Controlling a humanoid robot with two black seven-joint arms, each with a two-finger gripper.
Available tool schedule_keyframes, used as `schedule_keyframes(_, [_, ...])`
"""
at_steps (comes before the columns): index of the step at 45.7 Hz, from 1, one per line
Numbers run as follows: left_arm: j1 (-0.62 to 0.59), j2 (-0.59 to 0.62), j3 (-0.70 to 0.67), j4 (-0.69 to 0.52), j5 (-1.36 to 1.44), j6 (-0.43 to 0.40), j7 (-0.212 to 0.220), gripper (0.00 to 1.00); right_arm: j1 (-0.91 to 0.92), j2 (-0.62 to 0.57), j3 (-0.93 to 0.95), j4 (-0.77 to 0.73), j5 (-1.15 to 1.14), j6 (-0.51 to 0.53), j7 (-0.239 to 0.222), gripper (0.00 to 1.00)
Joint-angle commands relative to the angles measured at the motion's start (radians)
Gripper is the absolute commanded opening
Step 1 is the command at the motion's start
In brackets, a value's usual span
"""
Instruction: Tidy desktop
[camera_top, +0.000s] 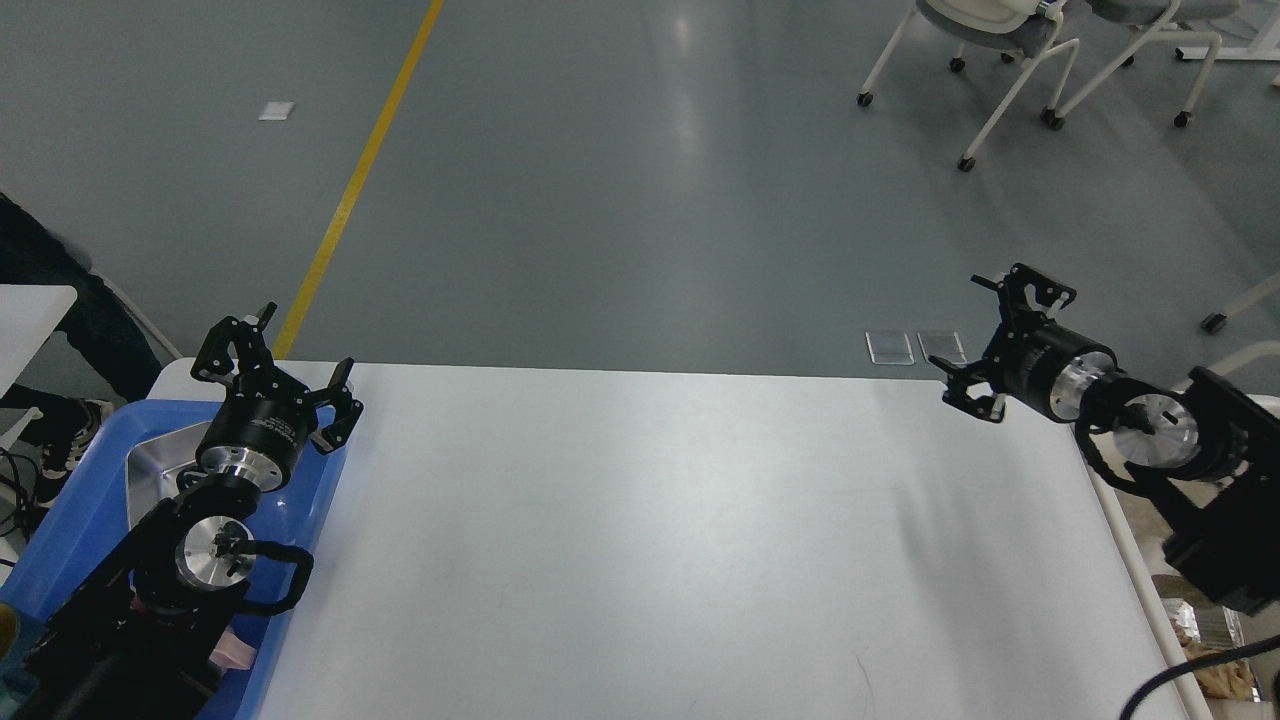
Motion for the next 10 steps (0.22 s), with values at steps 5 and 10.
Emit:
schedule_keyframes(5, [0.005, -0.001, -0.002, -0.037, 0.000, 0.003, -0.001, 0.97, -0.230, 0.194, 0.273, 0.321, -0.017, -0.001, 0.028, 1.00])
schedule_keyframes(10, [0.051, 0.005, -0.022, -0.097, 0.002, 0.004, -0.001, 0.97, -0.325, 0.258, 0.352, 0.398, -0.017, 0.011, 0.035, 1.00])
